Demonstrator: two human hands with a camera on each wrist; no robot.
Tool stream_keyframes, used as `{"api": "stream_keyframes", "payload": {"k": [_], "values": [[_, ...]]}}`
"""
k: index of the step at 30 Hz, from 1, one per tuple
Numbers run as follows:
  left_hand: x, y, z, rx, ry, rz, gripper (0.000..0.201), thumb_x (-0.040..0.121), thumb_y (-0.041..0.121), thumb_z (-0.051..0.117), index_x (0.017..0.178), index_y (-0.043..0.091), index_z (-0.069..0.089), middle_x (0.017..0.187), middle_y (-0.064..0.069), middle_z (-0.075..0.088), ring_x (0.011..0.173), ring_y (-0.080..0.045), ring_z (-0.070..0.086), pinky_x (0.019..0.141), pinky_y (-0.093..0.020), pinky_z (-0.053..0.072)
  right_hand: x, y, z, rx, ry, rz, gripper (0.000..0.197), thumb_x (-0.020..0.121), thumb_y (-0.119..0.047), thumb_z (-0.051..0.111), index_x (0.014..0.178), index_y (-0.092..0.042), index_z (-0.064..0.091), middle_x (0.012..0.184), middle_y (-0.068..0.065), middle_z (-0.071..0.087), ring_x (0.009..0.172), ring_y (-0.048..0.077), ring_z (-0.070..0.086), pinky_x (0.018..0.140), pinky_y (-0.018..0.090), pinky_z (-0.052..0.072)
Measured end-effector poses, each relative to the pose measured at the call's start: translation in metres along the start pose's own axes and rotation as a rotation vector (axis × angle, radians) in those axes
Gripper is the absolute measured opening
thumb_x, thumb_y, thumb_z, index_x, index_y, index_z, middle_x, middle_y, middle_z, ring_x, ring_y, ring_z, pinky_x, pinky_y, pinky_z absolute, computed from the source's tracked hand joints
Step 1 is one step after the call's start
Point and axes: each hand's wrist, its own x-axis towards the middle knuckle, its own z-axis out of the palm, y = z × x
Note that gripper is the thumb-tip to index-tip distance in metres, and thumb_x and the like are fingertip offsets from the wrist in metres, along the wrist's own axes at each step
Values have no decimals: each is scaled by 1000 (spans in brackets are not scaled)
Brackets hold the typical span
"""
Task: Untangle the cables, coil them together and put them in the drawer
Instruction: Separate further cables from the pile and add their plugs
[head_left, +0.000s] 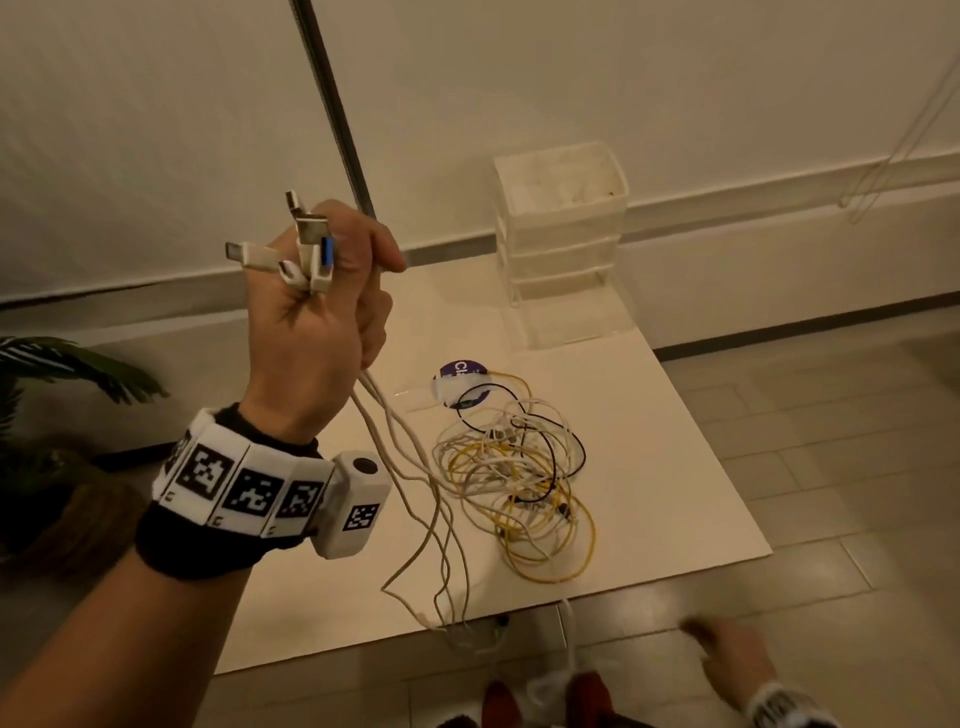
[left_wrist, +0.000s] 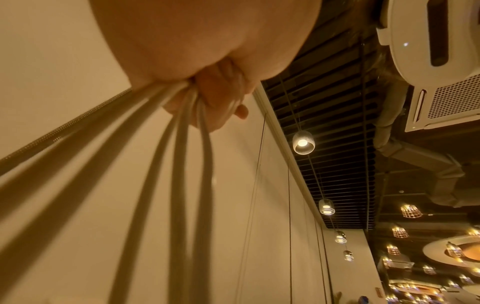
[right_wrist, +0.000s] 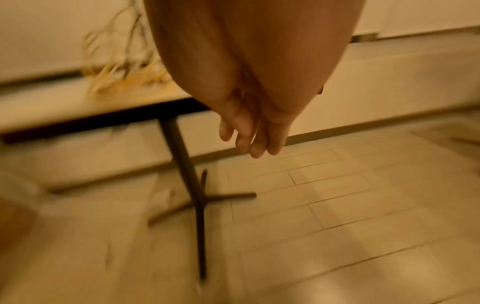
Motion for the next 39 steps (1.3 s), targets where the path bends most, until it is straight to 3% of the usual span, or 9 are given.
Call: {"api": "stream_keyframes", "payload": {"k": [4,8,11,20,24,29,31,34,39], "values": [[-9,-6,8,-5,-87,-34,34,102,31,34,82,10,50,51,4,29,36,-10,22,38,-17,22,43,-83,-29,7,104,-169,22,89,-1,57,100,-9,74,104,11,72,101,29,66,91,30,46],[-16,-10,13,-1,-104,-72,37,97,42,41,83,9,52,50,5,31,36,-9,22,38,-17,22,77,-147,-36,-181,-22,-320,27,96,-17,50,117,-14,67,117,10,64,111,29,58,93,34,46],[-16,-10,15,23,-75,-88,38,96,42,40,84,9,52,51,3,29,37,-10,22,38,-17,23,90,-176,-32,-280,-94,-320,24,94,-19,51,110,-11,67,114,13,65,106,30,60,83,33,47],[-7,-14,16,184,66,-216,46,108,28,23,78,16,55,51,-9,25,41,-24,19,38,-29,21,105,-174,-3,-394,-94,-304,29,92,-27,51,119,-15,50,124,8,51,111,29,54,85,37,49],[2,-19,22,172,78,-261,46,103,41,31,71,18,56,49,4,37,41,-15,32,46,-36,35,103,-175,-15,-137,-74,-231,16,90,-23,52,104,-16,50,110,14,63,98,33,62,74,33,47],[18,-19,29,120,64,-317,47,94,53,36,69,17,53,49,3,31,39,-10,23,40,-22,19,99,-181,-81,422,64,-326,23,85,-4,66,82,-23,55,94,14,70,75,28,66,70,49,56],[27,-19,32,118,78,-304,46,102,41,34,68,15,53,48,3,33,38,-9,24,39,-21,19,89,-203,-114,731,94,-366,20,91,2,57,88,-18,54,103,22,66,81,29,65,67,44,55],[39,-22,38,114,92,-297,46,103,36,35,67,14,53,47,8,34,38,-6,25,39,-20,22,69,-250,-163,1099,84,-454,14,100,-5,43,95,-17,49,106,23,67,99,34,66,83,49,52],[50,-27,53,58,52,-270,49,91,54,40,74,11,57,51,-1,27,39,-10,21,41,-21,19,24,-327,-223,1213,31,-742,11,100,-9,42,101,-21,43,115,18,64,111,30,62,94,51,48]]}}
